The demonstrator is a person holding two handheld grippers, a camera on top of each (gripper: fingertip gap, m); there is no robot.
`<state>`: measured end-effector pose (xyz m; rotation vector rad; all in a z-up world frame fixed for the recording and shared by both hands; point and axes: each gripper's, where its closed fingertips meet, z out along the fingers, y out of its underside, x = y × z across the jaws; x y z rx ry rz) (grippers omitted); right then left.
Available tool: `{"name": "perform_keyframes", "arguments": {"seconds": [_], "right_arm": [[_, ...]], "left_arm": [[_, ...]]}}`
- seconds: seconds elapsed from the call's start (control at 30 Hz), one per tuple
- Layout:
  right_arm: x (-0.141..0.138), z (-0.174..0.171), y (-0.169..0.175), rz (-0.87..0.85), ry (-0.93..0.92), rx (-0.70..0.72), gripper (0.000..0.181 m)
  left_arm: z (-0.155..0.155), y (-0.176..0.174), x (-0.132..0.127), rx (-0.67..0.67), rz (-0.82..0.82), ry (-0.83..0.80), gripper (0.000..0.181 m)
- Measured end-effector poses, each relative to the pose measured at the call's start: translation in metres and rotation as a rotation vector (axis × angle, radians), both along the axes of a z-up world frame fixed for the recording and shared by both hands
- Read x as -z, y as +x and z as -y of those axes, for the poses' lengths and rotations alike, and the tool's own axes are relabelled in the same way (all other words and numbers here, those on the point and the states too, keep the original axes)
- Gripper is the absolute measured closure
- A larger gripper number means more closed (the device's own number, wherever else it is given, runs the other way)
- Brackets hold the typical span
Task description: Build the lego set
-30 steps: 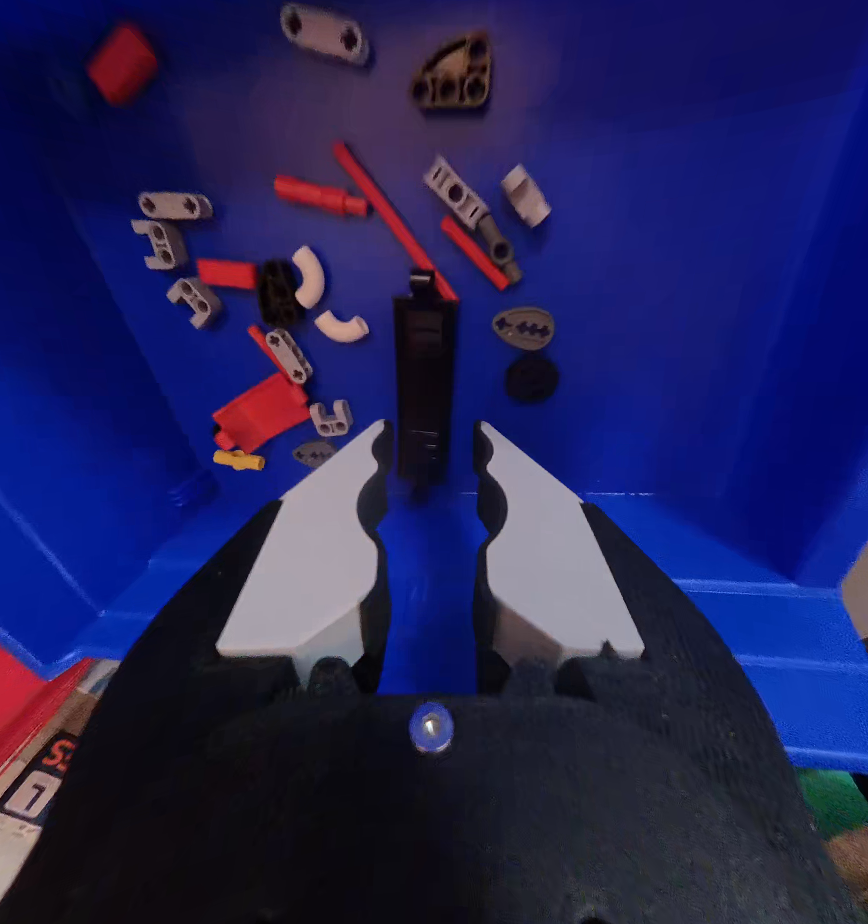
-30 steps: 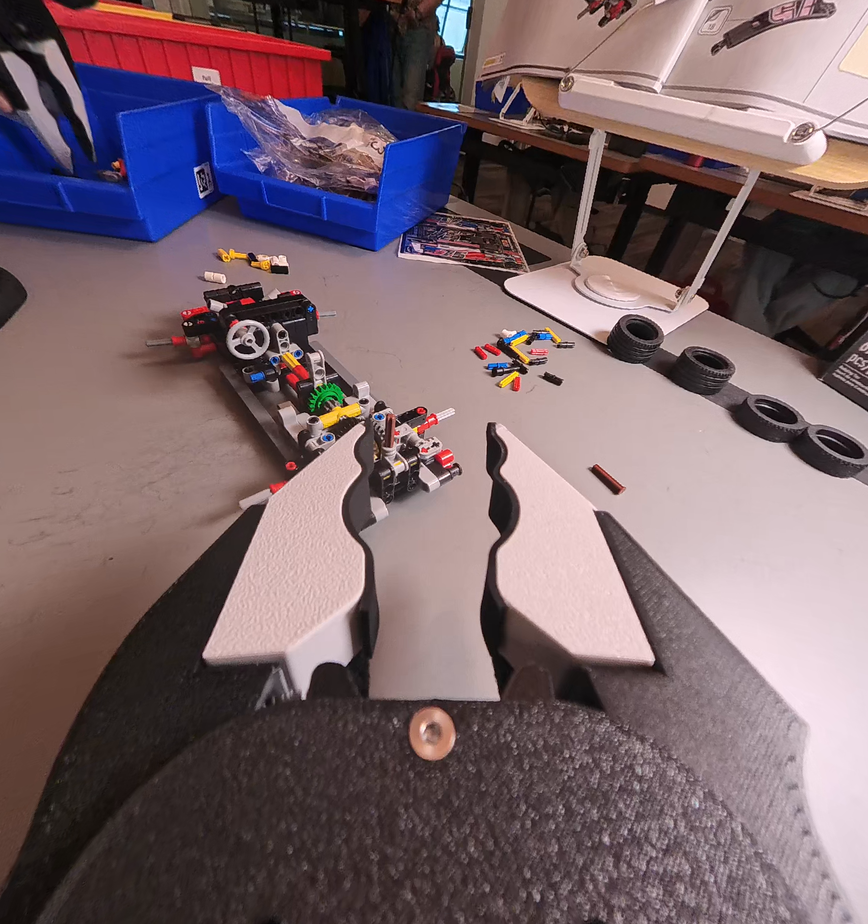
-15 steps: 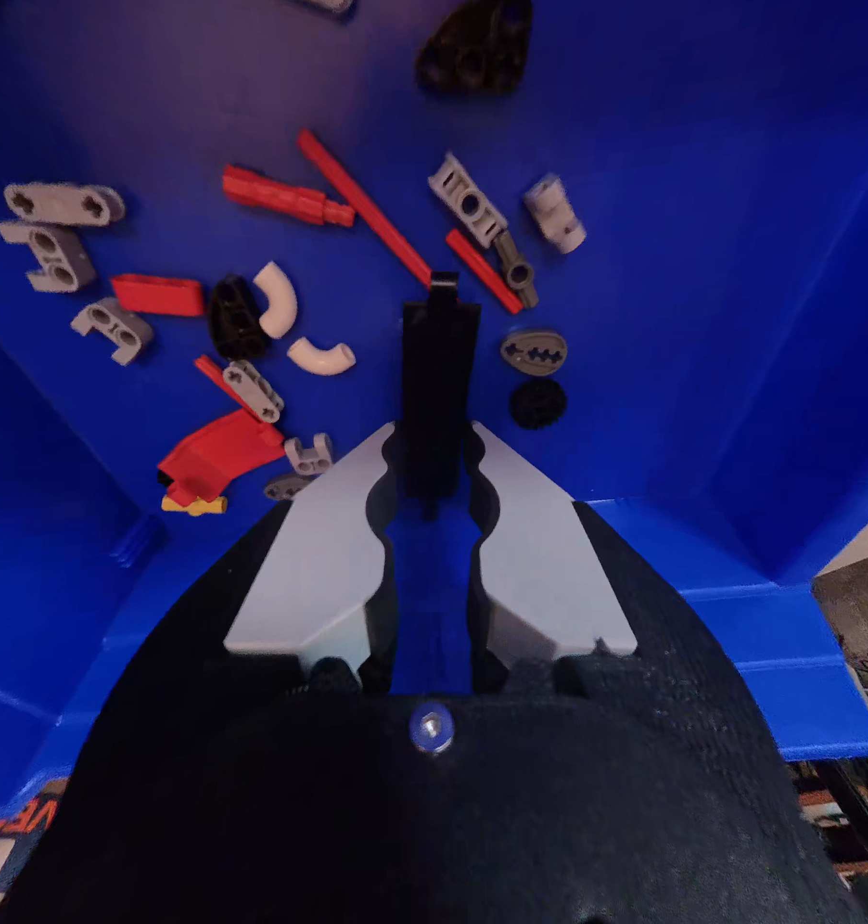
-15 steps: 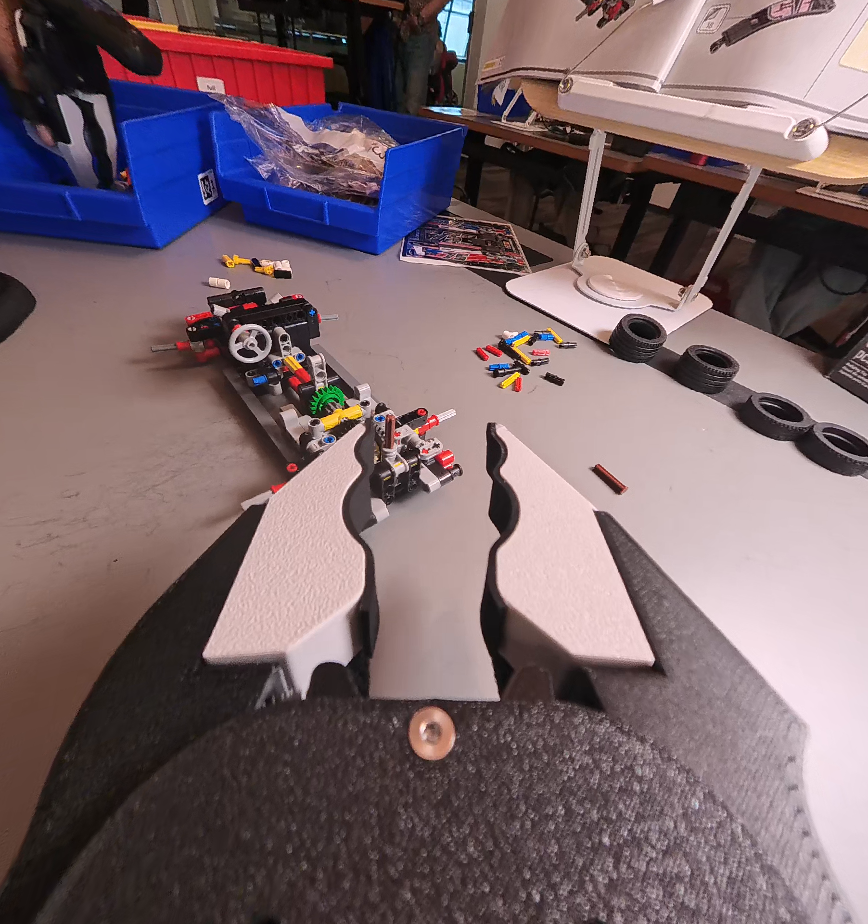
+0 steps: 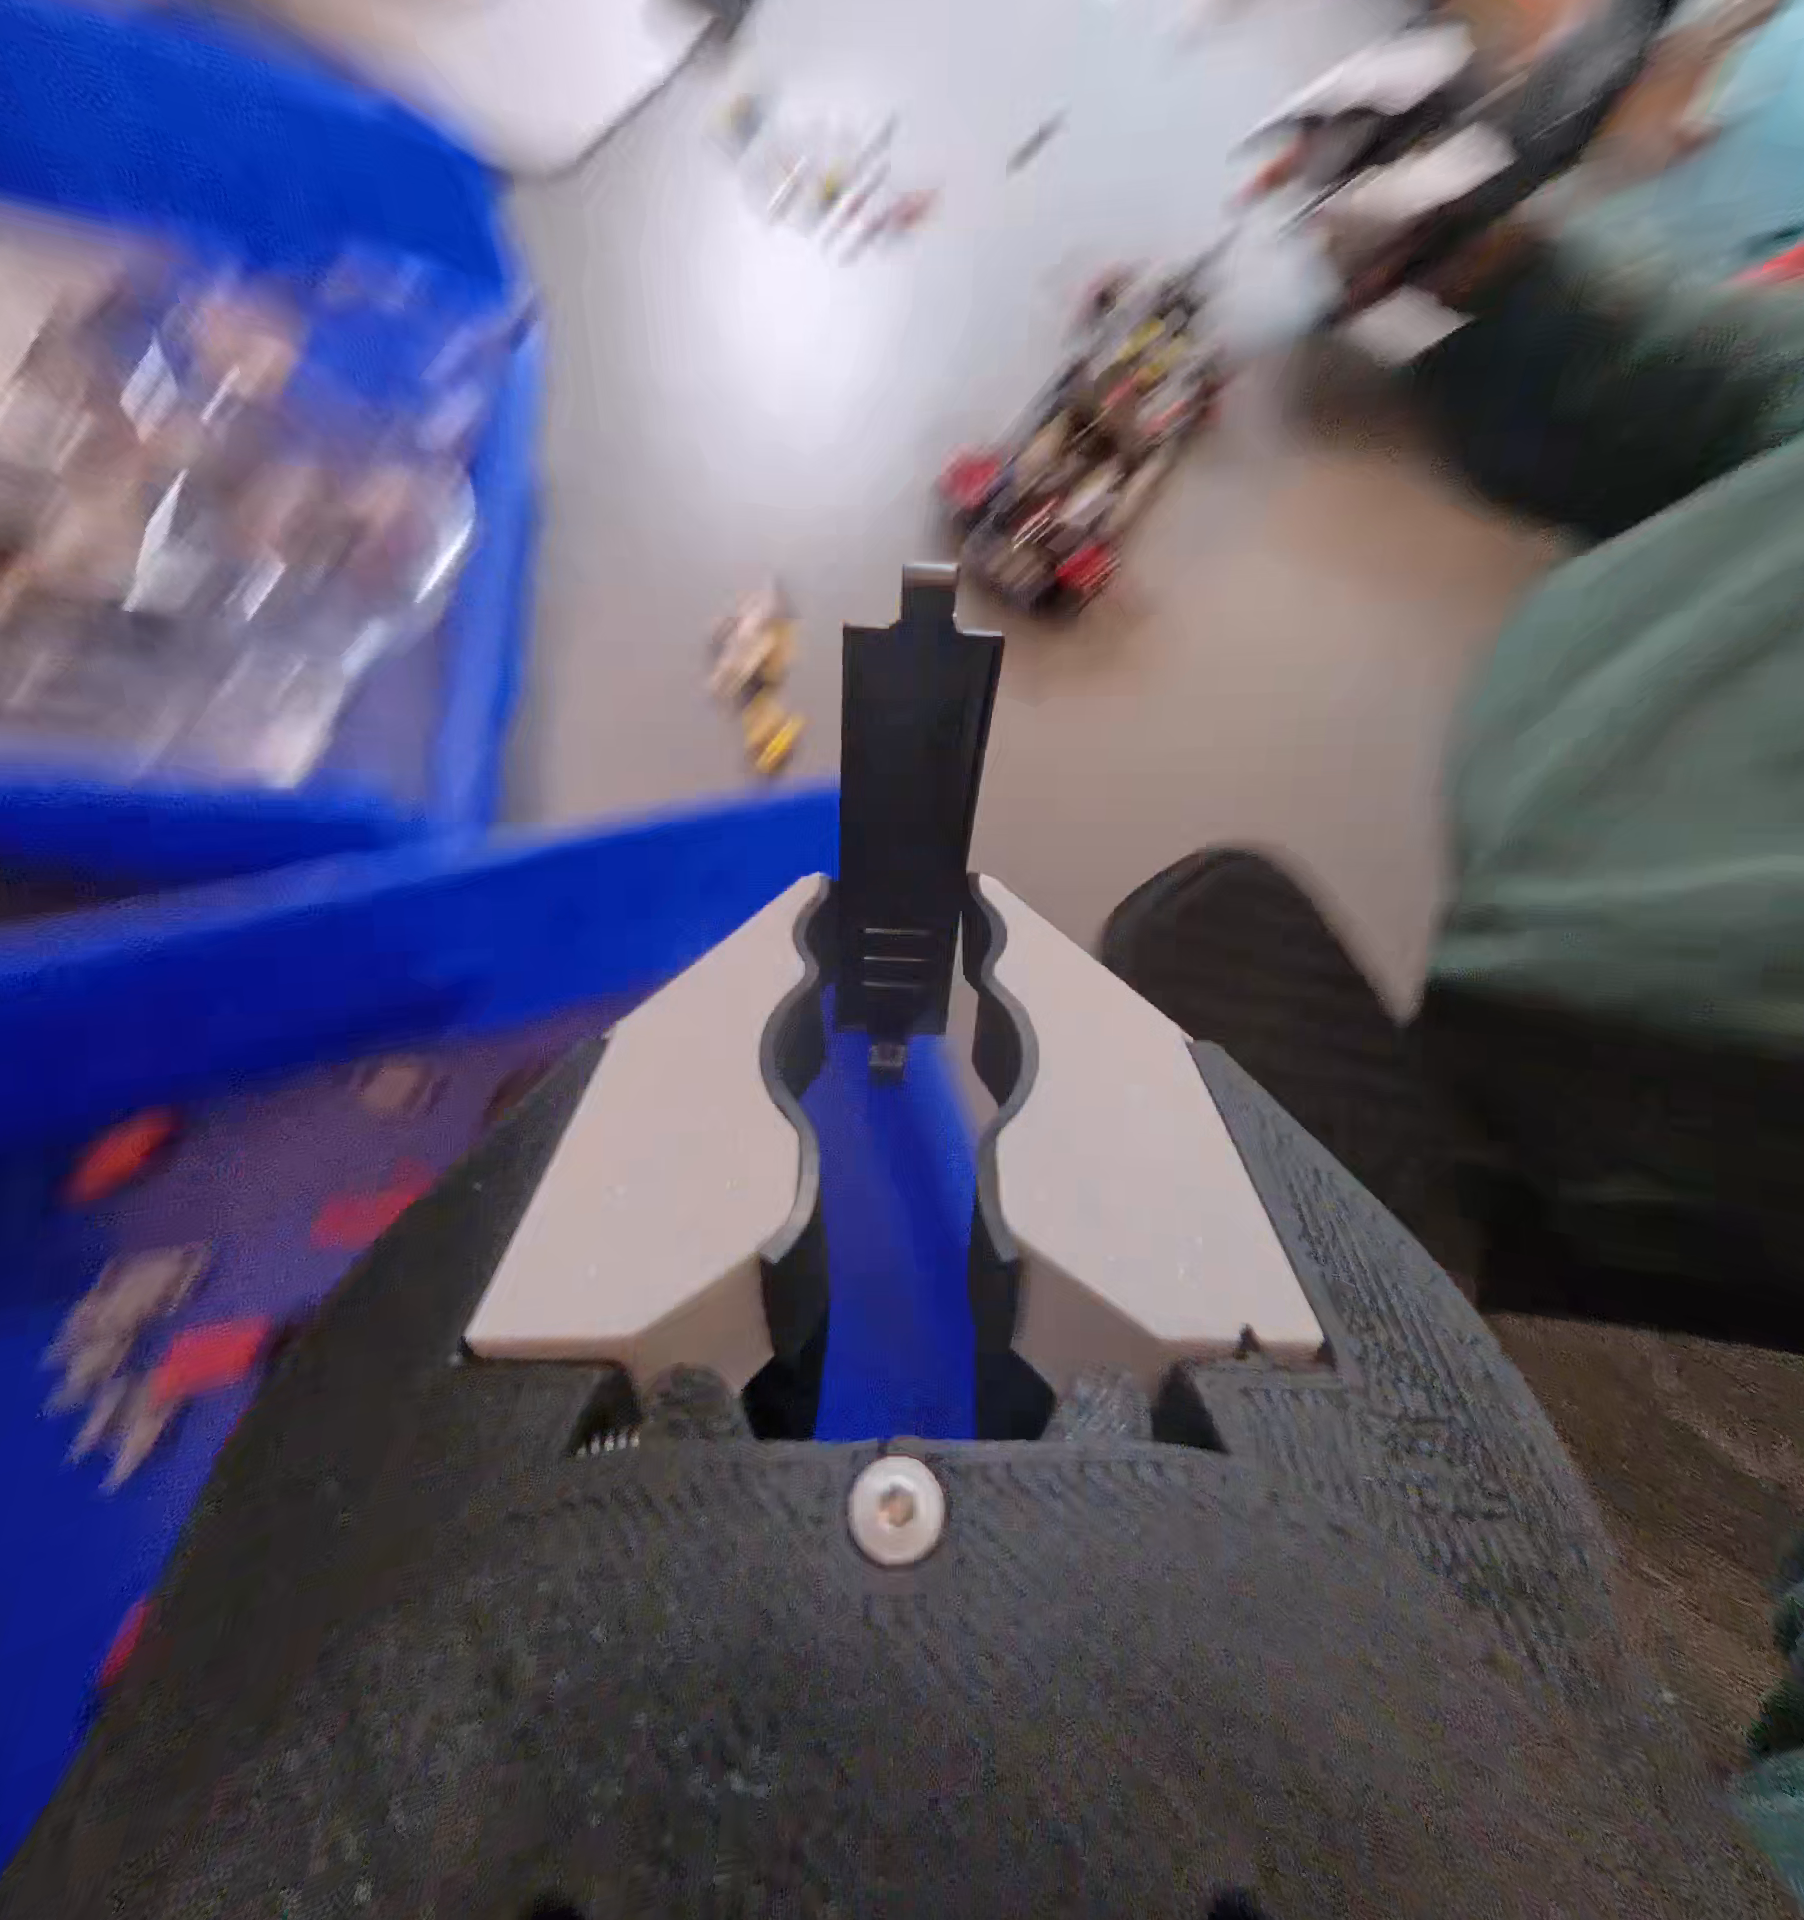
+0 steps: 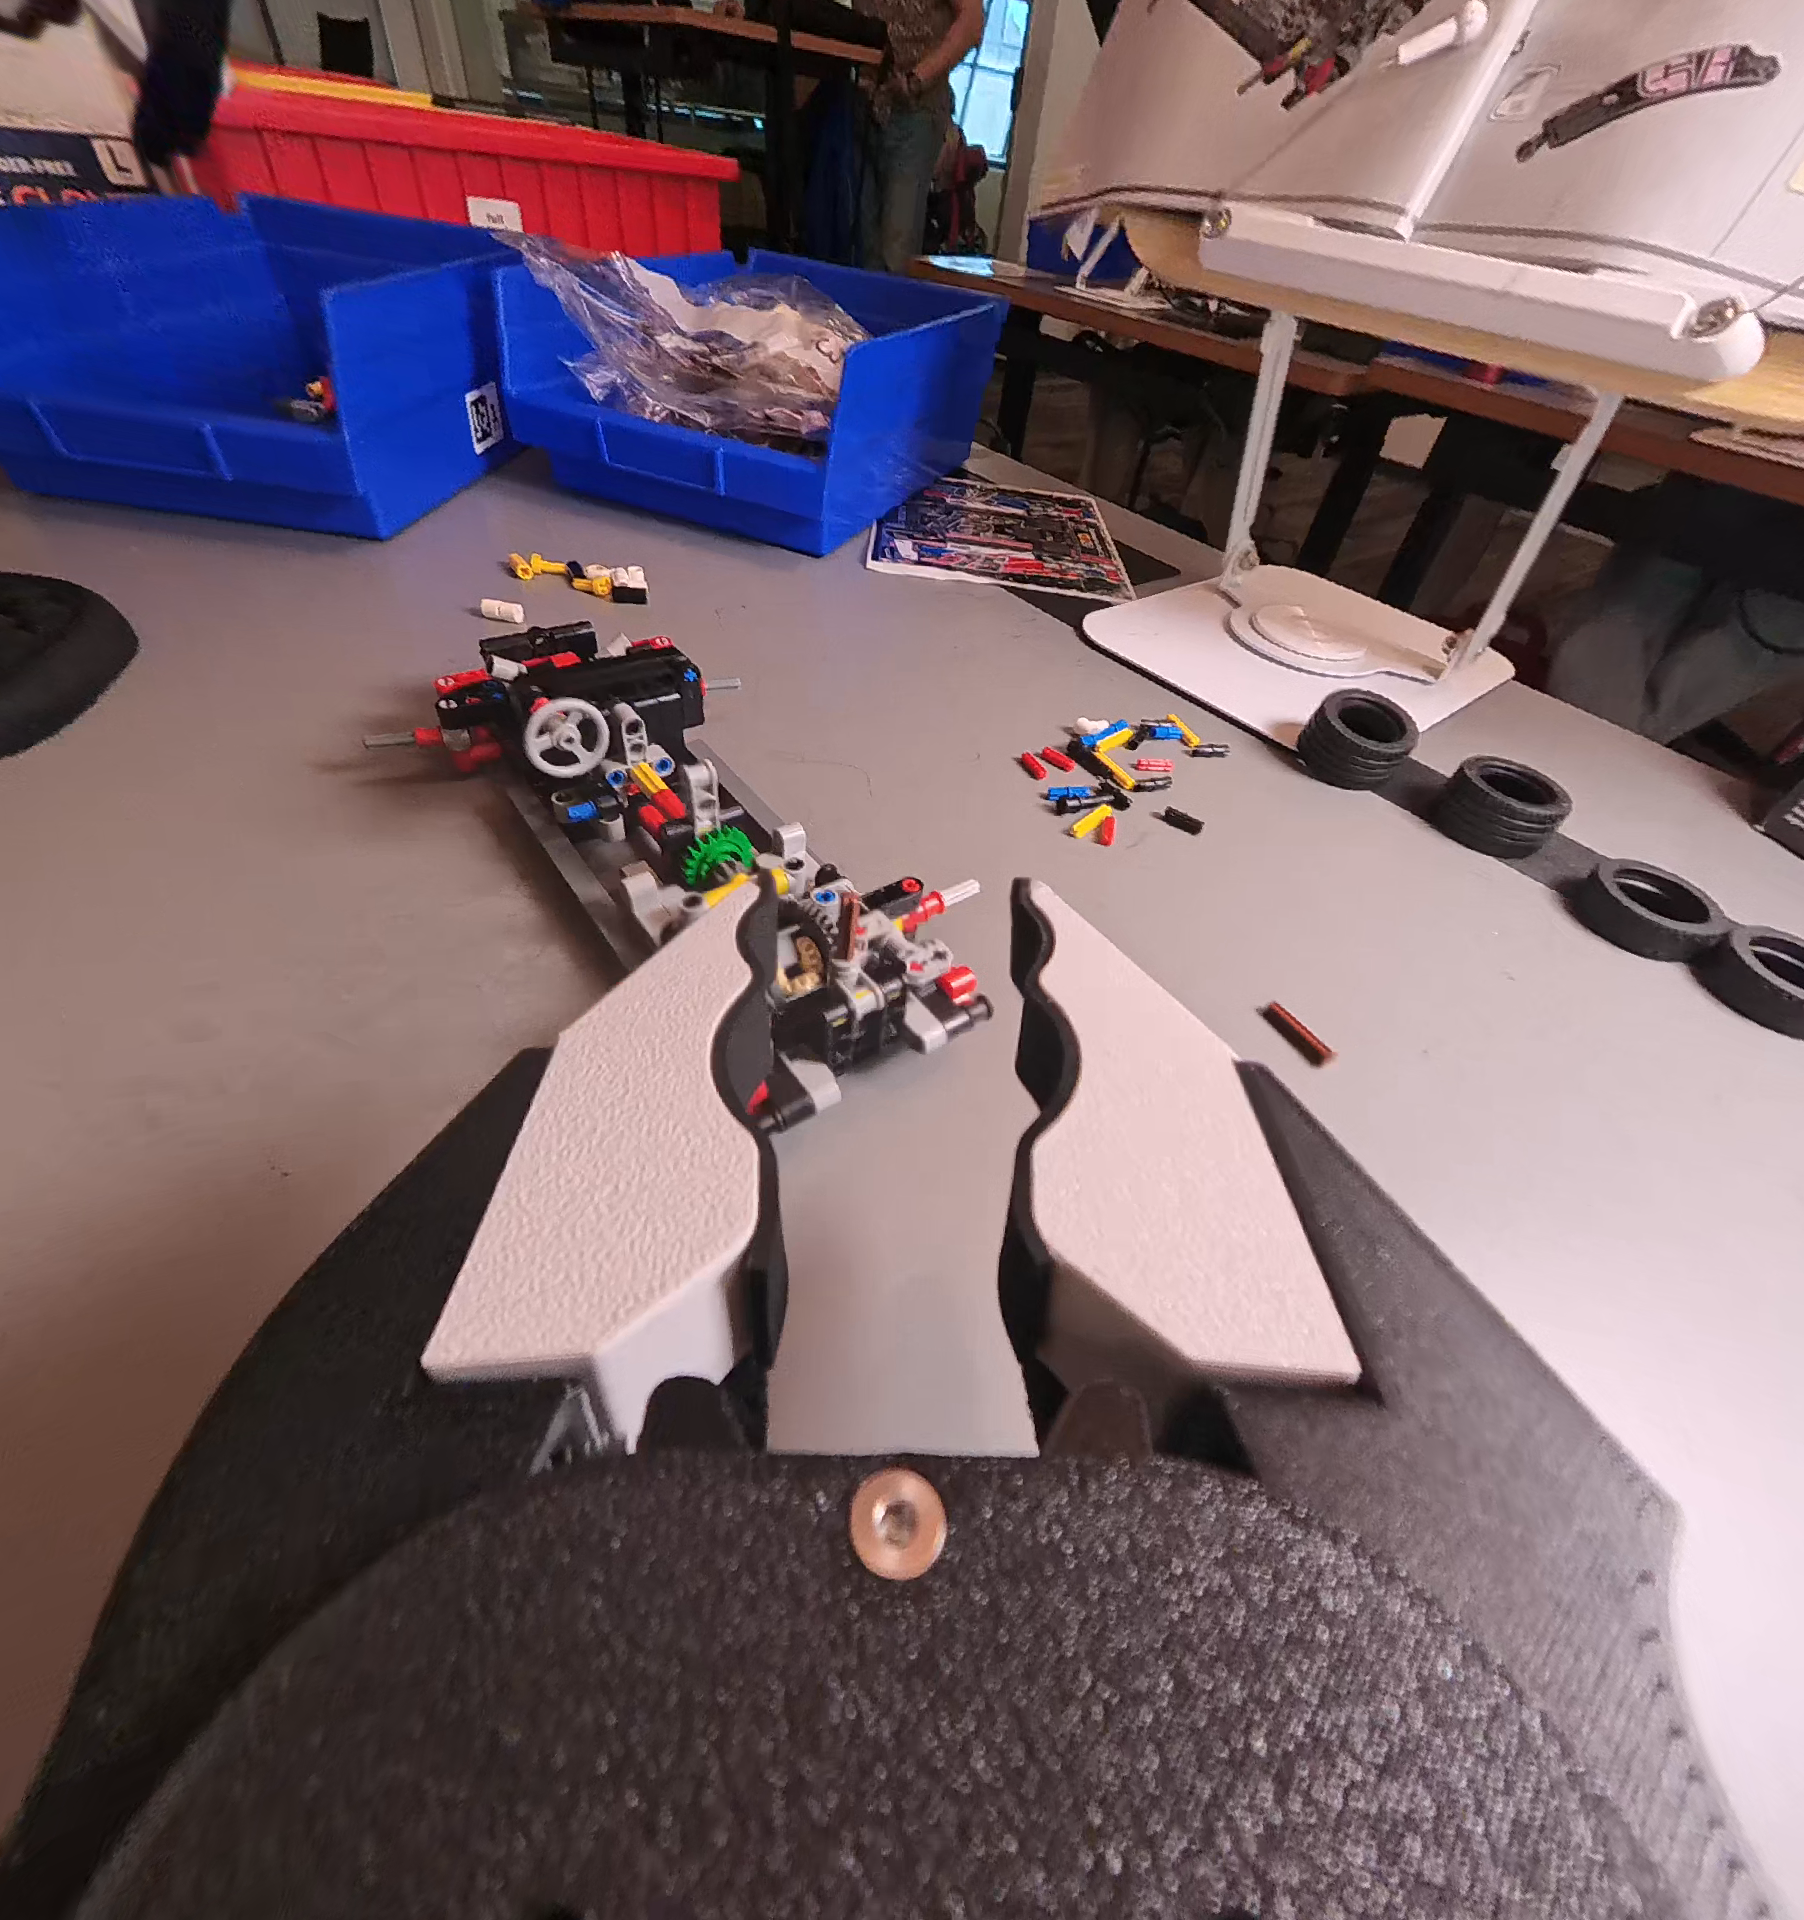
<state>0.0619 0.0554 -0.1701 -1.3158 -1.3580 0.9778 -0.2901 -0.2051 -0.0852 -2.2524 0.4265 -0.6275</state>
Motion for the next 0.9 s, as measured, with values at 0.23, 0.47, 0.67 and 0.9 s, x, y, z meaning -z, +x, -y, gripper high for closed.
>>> {"name": "perform_keyframes", "arguments": {"seconds": [0.23,0.47,0.67,0.9], "right_arm": [[-0.055,0.055,-0.021,-0.117,-0.049,-0.205,0.141],[-0.133,0.124,-0.034,-0.263,-0.216,-0.407,0.138],[-0.130,0.134,-0.051,-0.186,-0.211,-0.402,0.139],[-0.115,0.120,-0.054,-0.148,-0.191,-0.355,0.159]], "left_arm": [[-0.047,0.186,-0.061,0.476,0.459,0.490,0.159],[-0.112,0.287,-0.043,0.642,0.702,0.584,0.160],[-0.135,0.328,-0.027,0.711,0.736,0.531,0.160],[-0.145,0.321,-0.017,0.613,0.729,0.550,0.160]]}}
